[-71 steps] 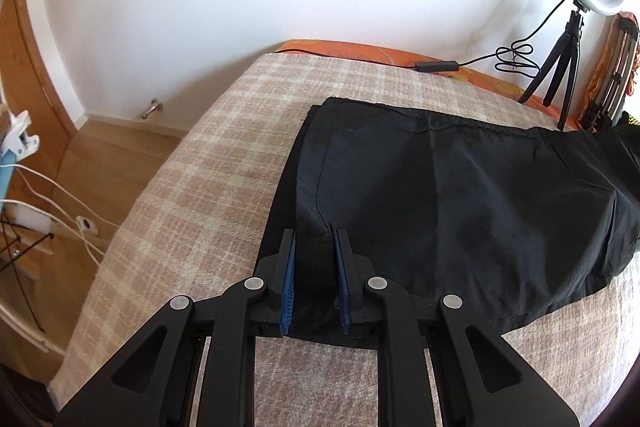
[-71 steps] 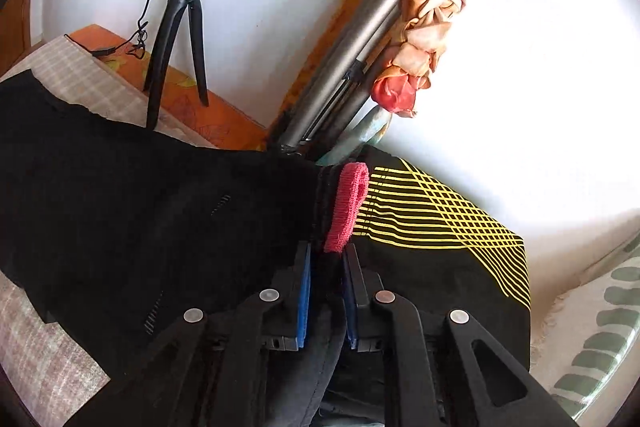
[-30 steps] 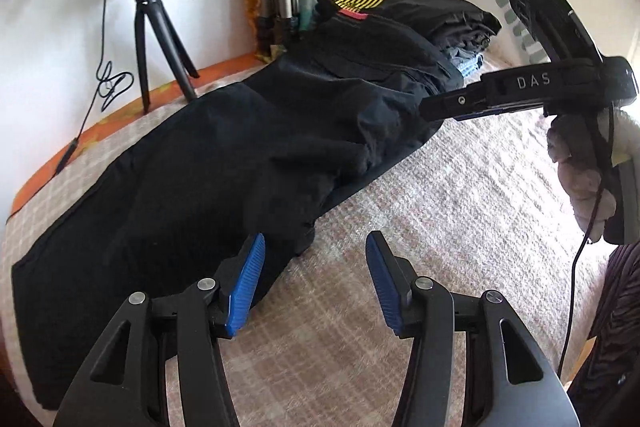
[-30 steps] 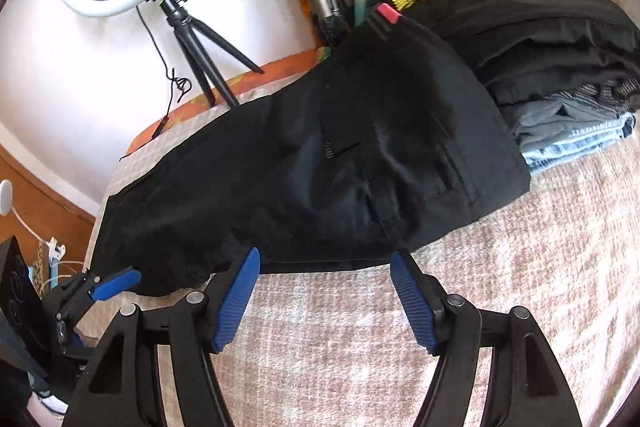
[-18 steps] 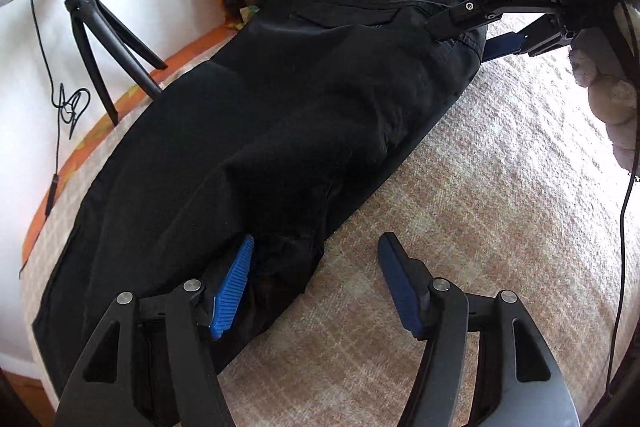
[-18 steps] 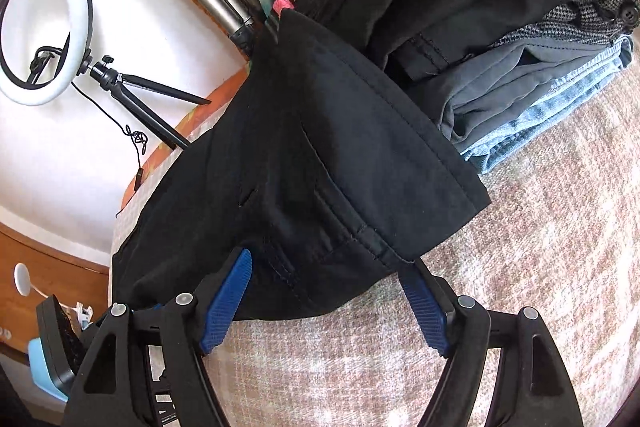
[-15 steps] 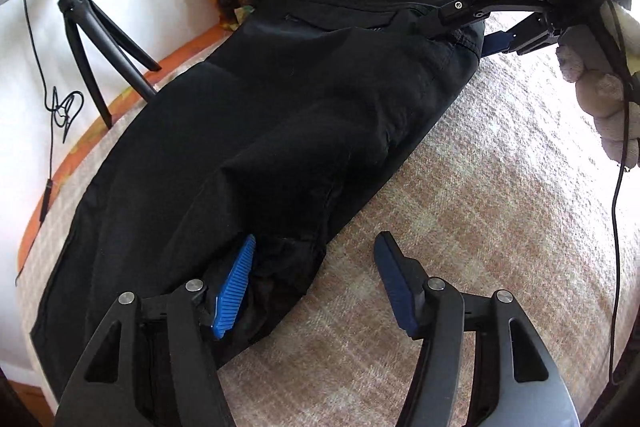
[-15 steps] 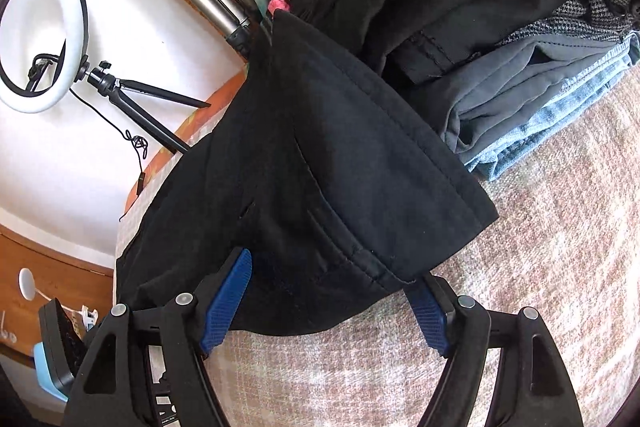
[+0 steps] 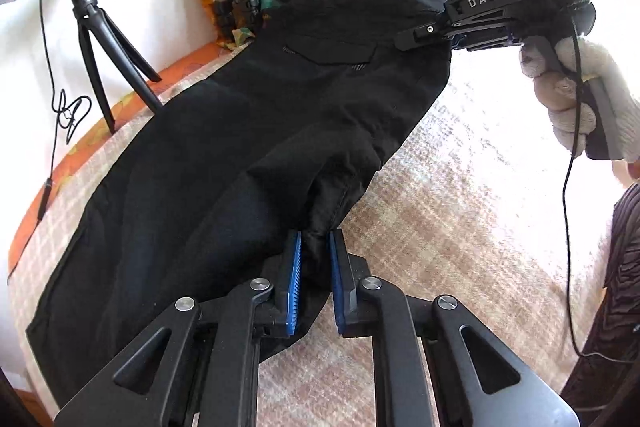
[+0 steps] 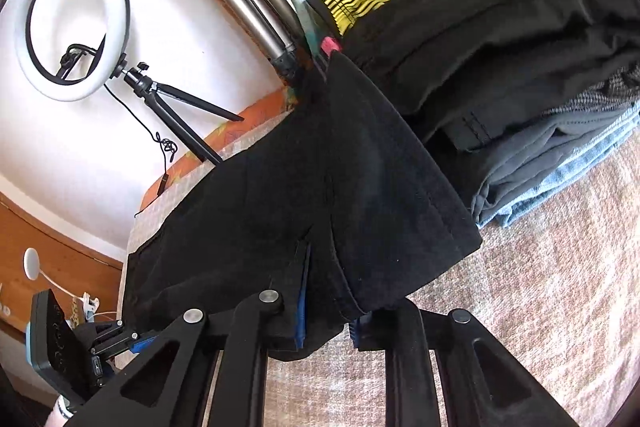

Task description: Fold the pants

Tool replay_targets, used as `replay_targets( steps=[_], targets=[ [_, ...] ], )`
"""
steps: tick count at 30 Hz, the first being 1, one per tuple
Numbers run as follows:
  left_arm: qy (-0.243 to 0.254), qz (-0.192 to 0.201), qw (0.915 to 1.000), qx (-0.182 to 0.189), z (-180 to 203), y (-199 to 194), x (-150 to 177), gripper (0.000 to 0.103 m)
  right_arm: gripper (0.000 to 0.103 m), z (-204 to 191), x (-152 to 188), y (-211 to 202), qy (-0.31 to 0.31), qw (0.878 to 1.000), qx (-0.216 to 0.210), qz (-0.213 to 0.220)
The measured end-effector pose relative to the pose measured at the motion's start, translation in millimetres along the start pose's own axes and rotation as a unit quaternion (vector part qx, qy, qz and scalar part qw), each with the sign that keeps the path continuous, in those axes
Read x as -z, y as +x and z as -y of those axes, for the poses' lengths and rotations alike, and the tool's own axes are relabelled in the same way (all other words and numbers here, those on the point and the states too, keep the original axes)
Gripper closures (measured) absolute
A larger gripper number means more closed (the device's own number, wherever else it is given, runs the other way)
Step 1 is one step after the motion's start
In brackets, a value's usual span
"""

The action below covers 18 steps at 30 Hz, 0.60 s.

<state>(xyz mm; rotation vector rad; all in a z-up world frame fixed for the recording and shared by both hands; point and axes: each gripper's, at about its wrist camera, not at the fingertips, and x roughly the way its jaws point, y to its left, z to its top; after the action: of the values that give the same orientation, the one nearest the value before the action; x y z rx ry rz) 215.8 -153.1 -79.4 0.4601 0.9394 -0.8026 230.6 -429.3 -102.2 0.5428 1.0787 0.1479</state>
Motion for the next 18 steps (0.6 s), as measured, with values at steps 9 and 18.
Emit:
replay_targets(
  steps=[9, 18],
  targets=[
    [-0.026, -0.020, 0.9982, 0.050, 11.6, 20.1, 15.6, 0.091, 0.090, -29.6, 1.7, -5.8, -0.127, 0.987, 0.095, 0.035],
    [-0.086, 0.030, 0.9958, -0.004, -3.8, -27.6, 43.1, 0.063, 0.061, -31.2, 12.1, -37.9, -0.157, 0.973, 0.160, 0.060]
  ],
)
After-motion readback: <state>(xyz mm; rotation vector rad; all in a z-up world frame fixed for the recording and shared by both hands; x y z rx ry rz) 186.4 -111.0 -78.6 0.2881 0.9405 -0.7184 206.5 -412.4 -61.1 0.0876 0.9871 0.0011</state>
